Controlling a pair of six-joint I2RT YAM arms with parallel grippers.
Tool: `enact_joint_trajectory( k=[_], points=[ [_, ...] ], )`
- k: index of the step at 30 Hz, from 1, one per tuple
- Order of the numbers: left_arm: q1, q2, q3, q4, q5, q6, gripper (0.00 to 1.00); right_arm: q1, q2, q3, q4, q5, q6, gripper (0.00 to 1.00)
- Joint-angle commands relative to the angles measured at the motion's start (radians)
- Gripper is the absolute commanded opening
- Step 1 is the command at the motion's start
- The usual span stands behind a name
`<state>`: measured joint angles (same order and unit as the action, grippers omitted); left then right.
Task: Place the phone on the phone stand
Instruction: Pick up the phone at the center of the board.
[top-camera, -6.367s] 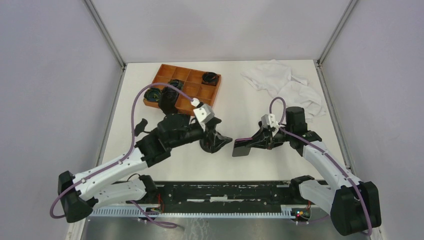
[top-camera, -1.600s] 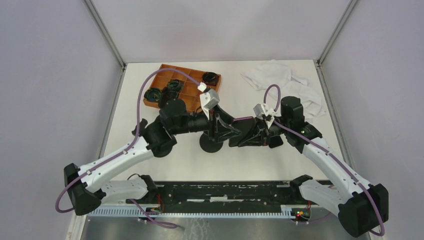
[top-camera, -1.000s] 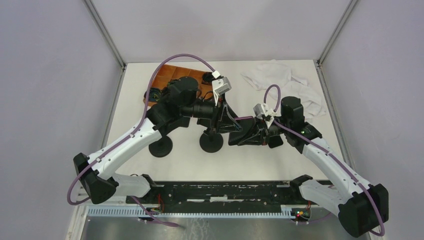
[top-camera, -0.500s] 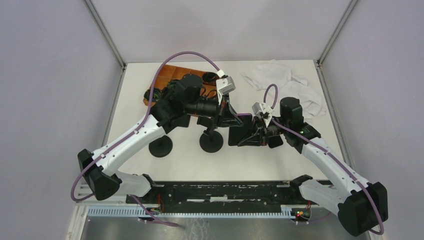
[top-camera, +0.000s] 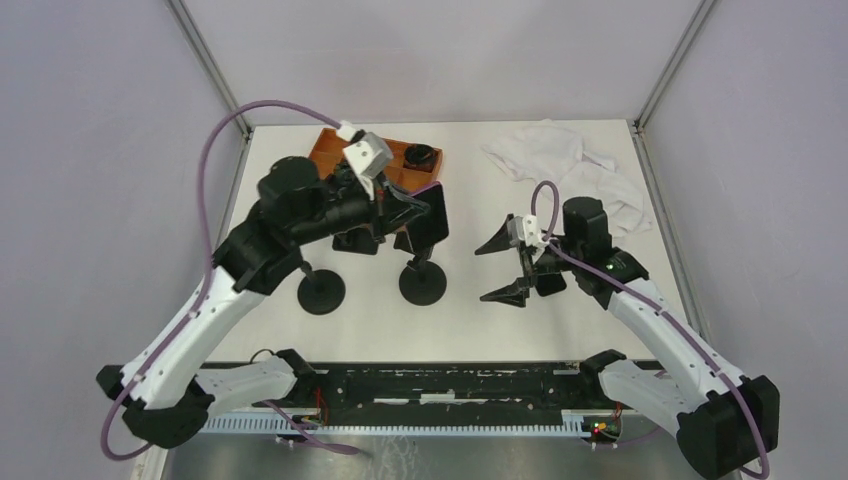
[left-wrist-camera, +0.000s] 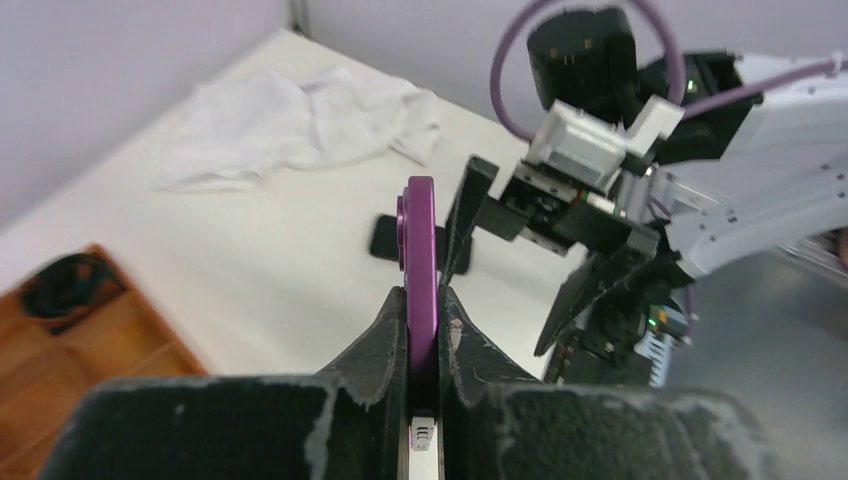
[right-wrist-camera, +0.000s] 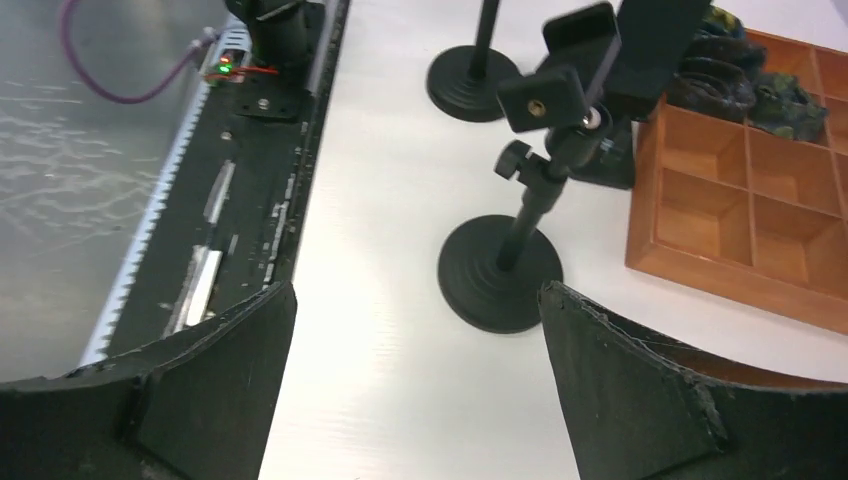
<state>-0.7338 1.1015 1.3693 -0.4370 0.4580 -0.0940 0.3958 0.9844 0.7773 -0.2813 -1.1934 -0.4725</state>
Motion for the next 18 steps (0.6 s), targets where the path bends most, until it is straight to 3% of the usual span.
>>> enact_joint_trajectory(
  k=[1, 7, 12, 18],
  points=[
    [0.001, -0.112, 0.044, 0.062, -0.273, 0.111, 0.02, -0.006, 0.008, -0.103, 0.143, 0.100, -0.048, 0.98],
    [0.001, -0.142, -0.014, 0.249, -0.370, 0.158, 0.02, 0.026, 0.135, -0.230, 0.627, 0.161, 0.072, 0.98],
    [0.002, -0.037, 0.109, 0.293, -0.304, 0.172, 0.02, 0.059, 0.262, -0.310, 1.014, 0.190, 0.205, 0.98],
    [0.011, -0.022, 0.056, 0.317, -0.289, 0.209, 0.02, 0.097, 0.346, -0.341, 1.224, 0.215, 0.303, 0.98]
  ],
)
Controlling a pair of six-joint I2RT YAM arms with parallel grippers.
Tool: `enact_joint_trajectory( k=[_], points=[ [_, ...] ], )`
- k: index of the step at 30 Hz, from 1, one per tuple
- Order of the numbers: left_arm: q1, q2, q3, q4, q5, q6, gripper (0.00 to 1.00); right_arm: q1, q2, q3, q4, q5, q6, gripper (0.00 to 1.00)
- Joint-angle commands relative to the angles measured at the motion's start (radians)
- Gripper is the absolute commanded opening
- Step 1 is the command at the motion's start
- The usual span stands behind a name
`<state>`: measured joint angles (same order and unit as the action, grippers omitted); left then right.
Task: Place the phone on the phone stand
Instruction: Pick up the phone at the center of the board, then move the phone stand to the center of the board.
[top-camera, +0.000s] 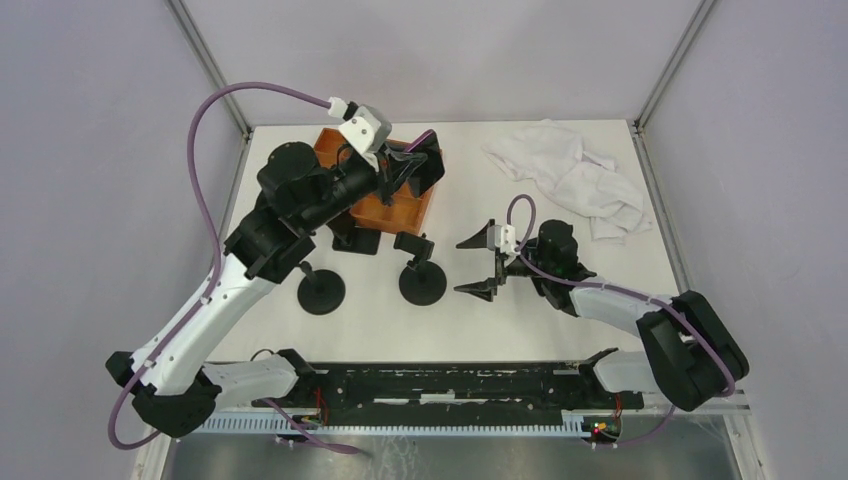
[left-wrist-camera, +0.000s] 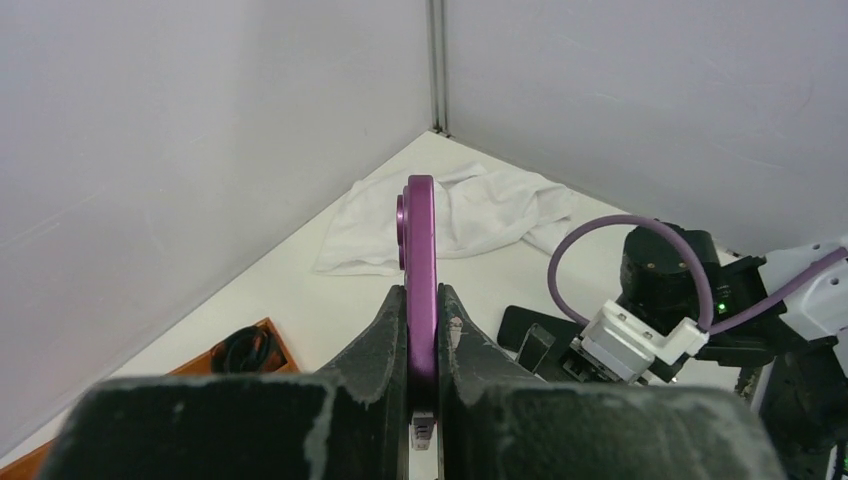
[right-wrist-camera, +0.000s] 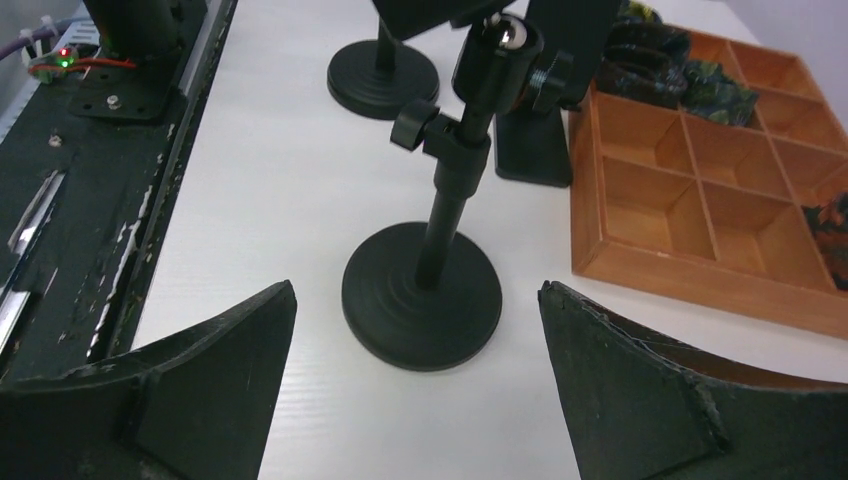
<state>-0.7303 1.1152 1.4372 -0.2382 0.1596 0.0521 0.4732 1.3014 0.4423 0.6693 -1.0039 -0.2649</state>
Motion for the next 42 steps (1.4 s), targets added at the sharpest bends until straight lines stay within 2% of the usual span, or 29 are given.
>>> enact_joint_trajectory(
  k=[1, 8, 12, 19, 32, 42],
  points=[
    [0.016, -0.045, -0.032, 0.140, 0.016, 0.059, 0.02, 0.024, 0.042, -0.002, 0.292, 0.030, 0.110, 0.98],
    [0.116, -0.085, -0.089, 0.215, 0.138, -0.031, 0.02, 0.069, 0.158, 0.013, 0.486, 0.056, 0.263, 0.98],
    [0.132, -0.104, -0.118, 0.232, 0.149, -0.041, 0.02, 0.110, 0.221, 0.033, 0.530, 0.109, 0.357, 0.98],
    [0.142, -0.114, -0.119, 0.234, 0.156, -0.048, 0.02, 0.156, 0.381, 0.085, 0.734, 0.178, 0.595, 0.94],
    [0.146, -0.096, -0.107, 0.225, 0.164, -0.049, 0.02, 0.237, 0.508, 0.133, 0.794, 0.317, 0.687, 0.91],
    [0.147, -0.102, -0.107, 0.202, 0.154, -0.082, 0.02, 0.259, 0.568, 0.161, 0.842, 0.360, 0.726, 0.83]
  ],
)
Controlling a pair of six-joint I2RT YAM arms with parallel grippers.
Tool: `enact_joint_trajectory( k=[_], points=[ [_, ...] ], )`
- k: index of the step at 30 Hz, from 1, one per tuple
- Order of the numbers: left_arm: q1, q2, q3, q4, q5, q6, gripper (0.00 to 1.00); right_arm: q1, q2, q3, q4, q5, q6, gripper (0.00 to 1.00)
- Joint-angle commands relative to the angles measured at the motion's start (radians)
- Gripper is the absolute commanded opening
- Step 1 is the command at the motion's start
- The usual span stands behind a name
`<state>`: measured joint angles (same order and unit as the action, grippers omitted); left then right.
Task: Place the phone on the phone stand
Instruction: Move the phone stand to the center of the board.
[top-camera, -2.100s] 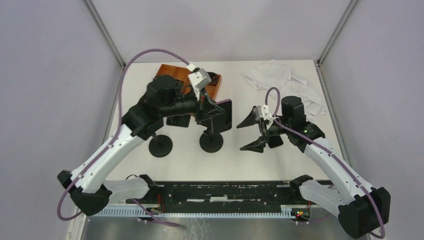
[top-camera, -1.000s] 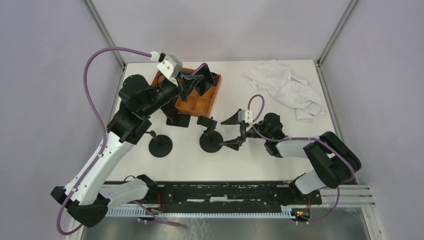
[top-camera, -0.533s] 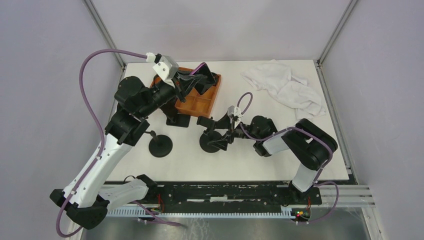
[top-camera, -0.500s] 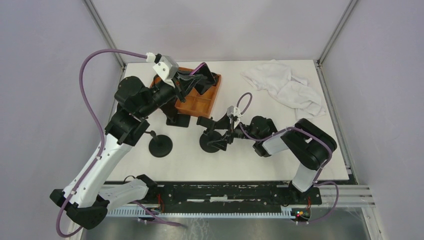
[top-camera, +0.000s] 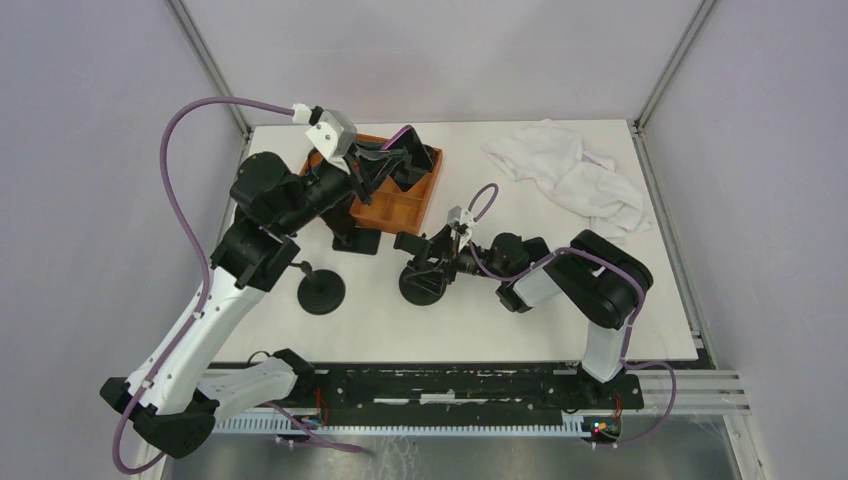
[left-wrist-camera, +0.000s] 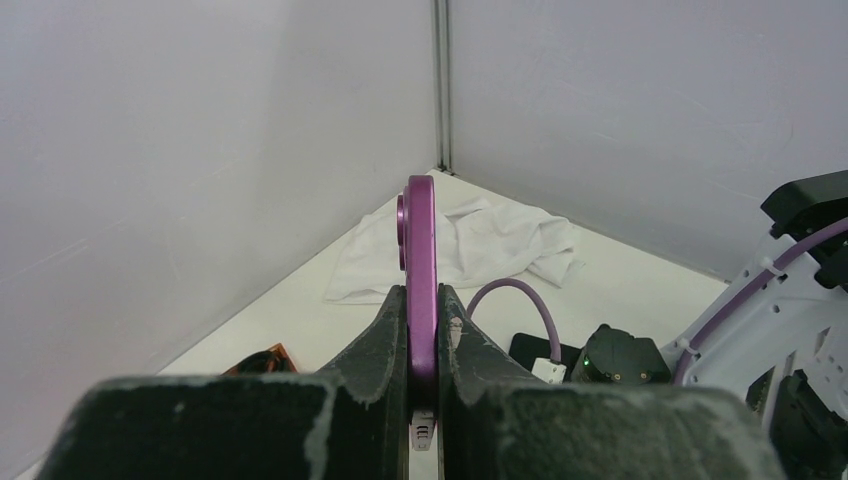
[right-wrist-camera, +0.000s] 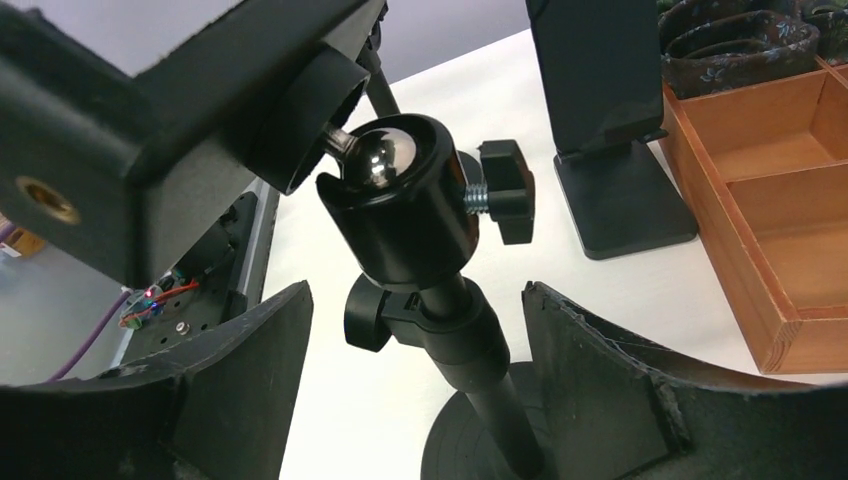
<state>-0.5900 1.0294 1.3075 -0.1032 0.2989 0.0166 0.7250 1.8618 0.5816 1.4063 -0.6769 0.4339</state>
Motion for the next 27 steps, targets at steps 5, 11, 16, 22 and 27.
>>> enact_joint_trajectory(
  k=[5, 11, 16, 22, 27],
  points=[
    [0.006, -0.032, 0.008, 0.051, 0.012, -0.066, 0.02, 0.006, -0.020, 0.007, 0.067, 0.034, -0.017, 0.75],
    [0.006, -0.070, -0.003, 0.006, 0.020, -0.084, 0.02, 0.002, -0.071, -0.017, -0.011, 0.024, -0.098, 0.54],
    [0.006, -0.117, -0.024, -0.019, 0.026, -0.109, 0.02, -0.004, -0.127, -0.033, -0.071, -0.002, -0.161, 0.39],
    [0.006, -0.159, -0.037, -0.051, 0.048, -0.136, 0.02, -0.039, -0.231, -0.038, -0.221, -0.138, -0.274, 0.35],
    [0.006, -0.190, -0.057, -0.059, 0.075, -0.151, 0.02, -0.102, -0.288, 0.007, -0.506, -0.334, -0.450, 0.34]
  ],
)
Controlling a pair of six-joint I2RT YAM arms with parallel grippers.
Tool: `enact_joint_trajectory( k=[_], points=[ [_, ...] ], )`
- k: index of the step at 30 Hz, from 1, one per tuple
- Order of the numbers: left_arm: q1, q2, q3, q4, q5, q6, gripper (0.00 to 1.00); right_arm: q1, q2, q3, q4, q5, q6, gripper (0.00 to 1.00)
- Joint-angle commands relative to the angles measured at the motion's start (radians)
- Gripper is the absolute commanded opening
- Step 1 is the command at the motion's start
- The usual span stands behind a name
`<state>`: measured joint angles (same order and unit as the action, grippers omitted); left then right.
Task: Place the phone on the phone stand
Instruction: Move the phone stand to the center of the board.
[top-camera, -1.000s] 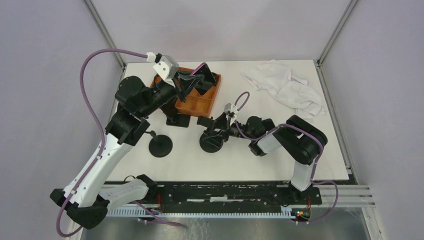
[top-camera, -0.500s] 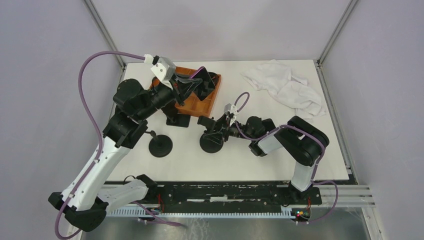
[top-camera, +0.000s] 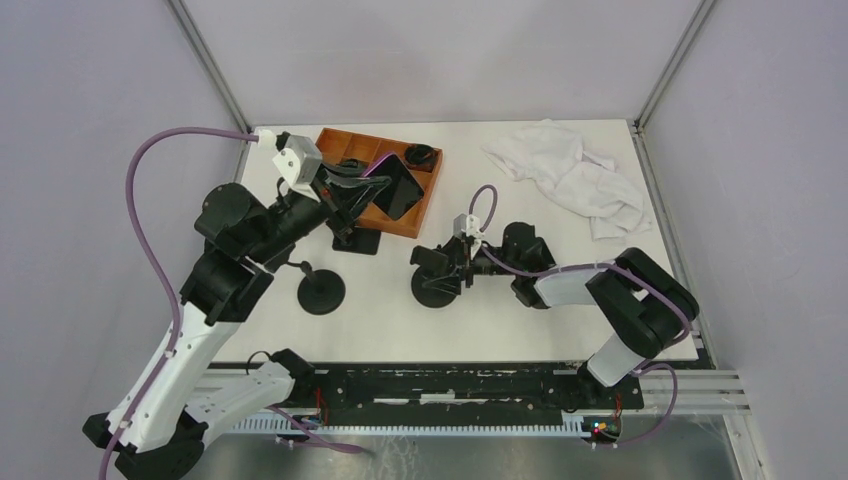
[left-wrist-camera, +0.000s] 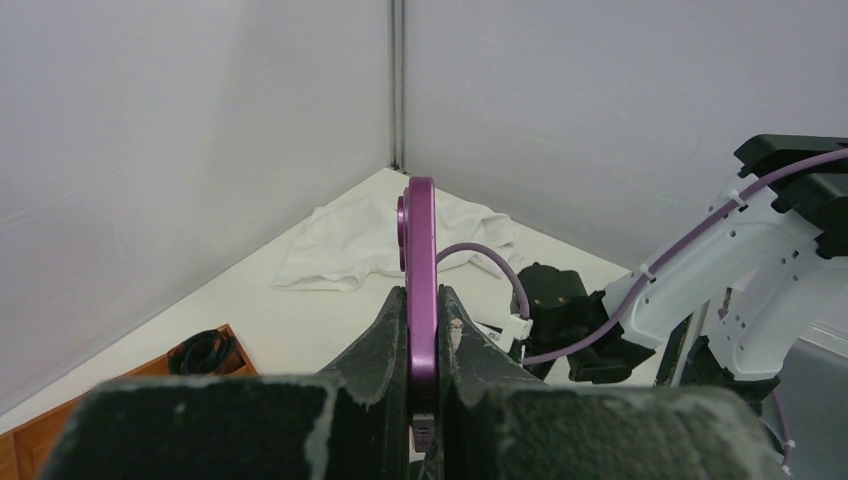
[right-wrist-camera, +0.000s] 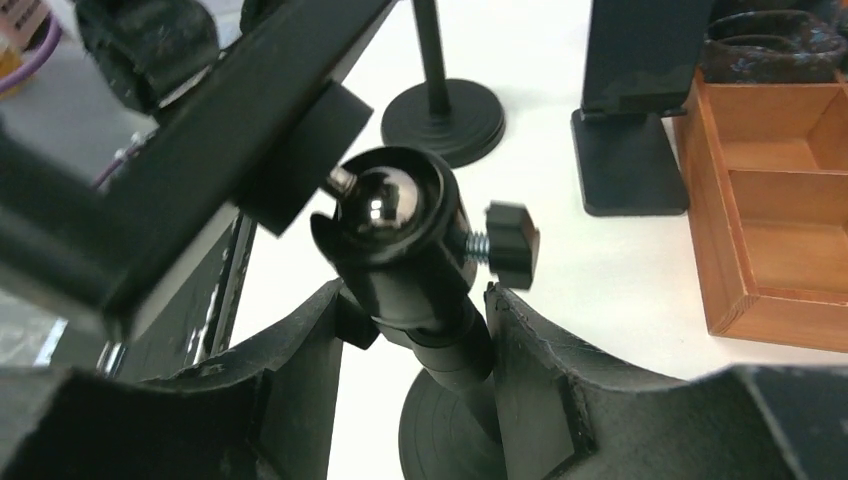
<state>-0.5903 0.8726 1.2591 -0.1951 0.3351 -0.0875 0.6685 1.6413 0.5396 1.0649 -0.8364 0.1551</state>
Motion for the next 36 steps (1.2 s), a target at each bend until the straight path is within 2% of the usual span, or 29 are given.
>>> enact_joint_trajectory(
  k=[1, 4, 6, 10, 16, 25, 27, 29, 31, 34, 36],
  points=[
    [0.006, -0.035, -0.013, 0.031, 0.042, -0.049, 0.02, -0.064, -0.068, 0.061, -0.210, -0.210, -0.191, 0.34],
    [0.006, -0.048, -0.028, 0.031, 0.047, -0.056, 0.02, -0.111, -0.065, 0.089, -0.292, -0.299, -0.237, 0.33],
    [0.006, -0.053, -0.034, 0.031, 0.052, -0.061, 0.02, -0.130, -0.054, 0.133, -0.420, -0.351, -0.326, 0.33],
    [0.006, -0.059, -0.038, 0.029, 0.062, -0.063, 0.02, -0.155, 0.006, 0.296, -0.807, -0.419, -0.578, 0.31],
    [0.006, -0.062, -0.044, 0.022, 0.067, -0.064, 0.02, -0.180, 0.114, 0.564, -1.455, -0.508, -1.044, 0.30],
    [0.006, -0.050, -0.047, 0.032, 0.079, -0.066, 0.02, -0.205, 0.372, 0.949, -2.262, -0.514, -1.711, 0.32],
    [0.006, -0.050, -0.047, 0.034, 0.079, -0.066, 0.02, -0.207, 0.398, 0.977, -2.315, -0.513, -1.742, 0.42],
    [0.006, -0.049, -0.048, 0.033, 0.078, -0.065, 0.02, -0.208, 0.388, 0.968, -2.314, -0.503, -1.757, 0.65],
    [0.006, -0.050, -0.050, 0.034, 0.078, -0.064, 0.02, -0.213, 0.378, 0.975, -2.310, -0.488, -1.752, 0.80],
    [0.006, -0.047, -0.050, 0.034, 0.081, -0.064, 0.02, -0.228, 0.345, 0.972, -2.240, -0.467, -1.671, 0.90],
    [0.006, -0.047, -0.049, 0.035, 0.083, -0.064, 0.02, -0.234, 0.317, 0.948, -2.126, -0.418, -1.543, 0.92]
  ],
)
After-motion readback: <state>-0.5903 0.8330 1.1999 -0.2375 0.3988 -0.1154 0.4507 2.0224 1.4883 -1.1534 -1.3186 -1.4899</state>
